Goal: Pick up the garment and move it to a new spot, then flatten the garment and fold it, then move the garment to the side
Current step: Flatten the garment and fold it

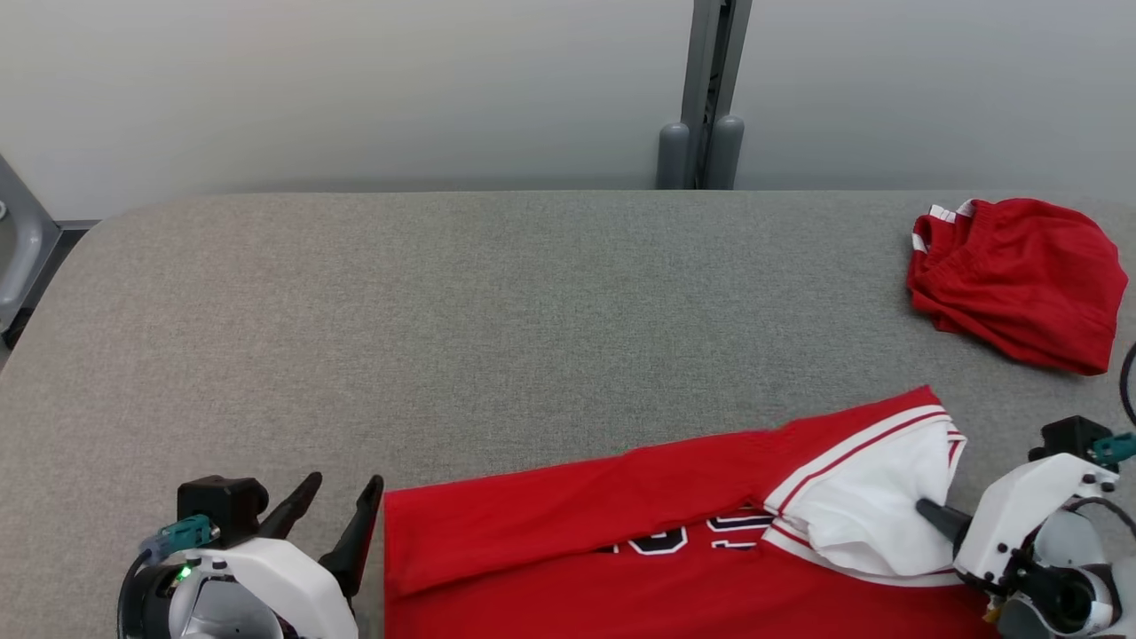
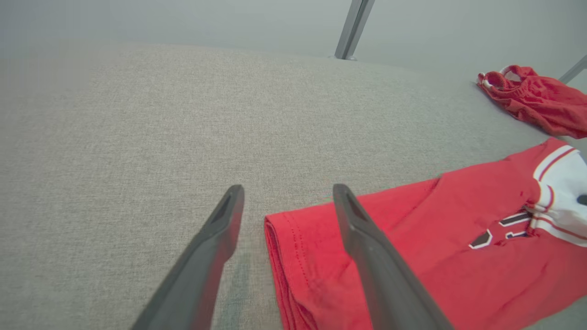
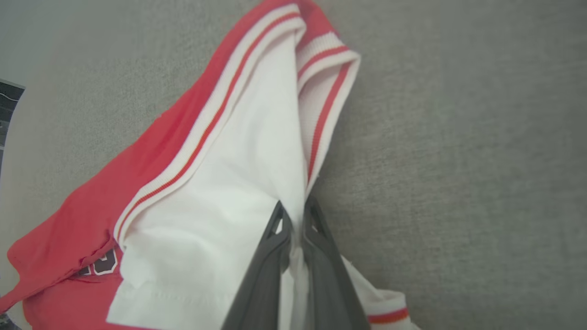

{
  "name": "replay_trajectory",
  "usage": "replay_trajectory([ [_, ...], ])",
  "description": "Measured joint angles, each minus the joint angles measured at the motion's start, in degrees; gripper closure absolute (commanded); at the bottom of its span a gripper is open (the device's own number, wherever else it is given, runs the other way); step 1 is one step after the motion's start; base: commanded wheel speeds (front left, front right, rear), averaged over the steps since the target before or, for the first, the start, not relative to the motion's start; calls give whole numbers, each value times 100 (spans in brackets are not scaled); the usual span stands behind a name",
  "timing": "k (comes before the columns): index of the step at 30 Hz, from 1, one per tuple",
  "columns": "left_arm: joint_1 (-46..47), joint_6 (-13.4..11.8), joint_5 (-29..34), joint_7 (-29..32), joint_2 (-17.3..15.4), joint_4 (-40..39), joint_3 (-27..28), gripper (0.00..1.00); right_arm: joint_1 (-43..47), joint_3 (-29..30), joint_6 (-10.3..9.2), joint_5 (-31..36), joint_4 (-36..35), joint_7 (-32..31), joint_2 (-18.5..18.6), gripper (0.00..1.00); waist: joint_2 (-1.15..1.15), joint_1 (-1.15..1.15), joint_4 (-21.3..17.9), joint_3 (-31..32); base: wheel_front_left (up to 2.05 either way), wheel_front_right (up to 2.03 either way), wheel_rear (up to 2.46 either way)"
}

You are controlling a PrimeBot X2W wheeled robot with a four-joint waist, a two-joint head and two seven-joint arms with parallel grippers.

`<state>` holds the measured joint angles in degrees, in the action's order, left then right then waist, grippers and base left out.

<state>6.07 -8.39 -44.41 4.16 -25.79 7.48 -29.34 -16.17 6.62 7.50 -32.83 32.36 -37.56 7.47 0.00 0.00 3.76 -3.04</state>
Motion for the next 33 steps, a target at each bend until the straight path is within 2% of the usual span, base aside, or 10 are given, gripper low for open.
replay_trajectory([
  [12, 18, -10, 154, -762, 88, 136, 168, 0, -125, 416, -1, 122, -185, 126, 605, 100, 0, 0, -188, 130, 0, 0, 0],
  [21, -109, -5, 189, -1229, 207, 346, 199, 0, -150, 578, -1, 486, -611, -136, 886, 100, 0, 0, -352, 297, 0, 0, 0],
  [28, -112, 36, 207, -1445, 322, 481, 163, 0, -207, 502, -1, 349, -1215, -494, 814, 100, 0, 0, -336, 376, 0, 0, 0],
  [33, -107, 85, 202, -1494, 369, 628, 127, 0, -64, 201, -1, 14, -1818, -770, 697, 100, 0, 0, -212, 437, 0, 0, 0],
])
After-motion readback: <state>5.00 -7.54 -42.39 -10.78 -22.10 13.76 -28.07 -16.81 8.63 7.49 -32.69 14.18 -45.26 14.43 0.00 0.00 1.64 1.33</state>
